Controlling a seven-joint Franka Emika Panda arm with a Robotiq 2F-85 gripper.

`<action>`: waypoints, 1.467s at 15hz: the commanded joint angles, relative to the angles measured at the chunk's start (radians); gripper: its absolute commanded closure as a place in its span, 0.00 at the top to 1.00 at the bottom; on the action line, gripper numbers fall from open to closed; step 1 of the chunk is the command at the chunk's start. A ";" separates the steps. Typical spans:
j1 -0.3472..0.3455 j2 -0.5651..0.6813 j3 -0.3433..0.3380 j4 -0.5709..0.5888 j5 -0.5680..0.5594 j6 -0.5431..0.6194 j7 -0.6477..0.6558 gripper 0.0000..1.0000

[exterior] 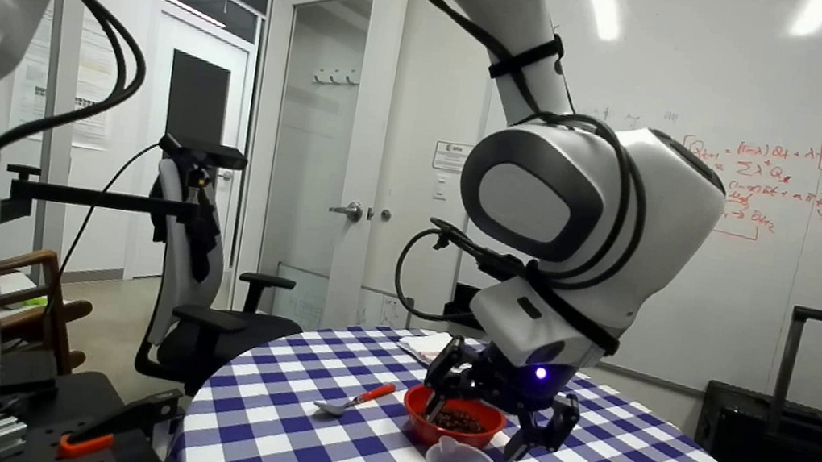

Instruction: Pour some contents from the transparent jar into the orange bowl

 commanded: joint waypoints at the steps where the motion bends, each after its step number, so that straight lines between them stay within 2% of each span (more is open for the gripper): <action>1: 0.059 -0.041 -0.046 -0.022 -0.223 0.050 0.156 1.00; 4: 0.065 -0.045 -0.041 0.008 -0.433 -0.004 0.216 1.00; 9: 0.076 -0.057 -0.033 0.031 -0.611 -0.008 0.237 1.00; 14: 0.059 -0.017 -0.013 0.061 -0.605 -0.001 0.212 1.00; 22: 0.038 0.111 0.018 0.166 -0.588 -0.012 0.151 1.00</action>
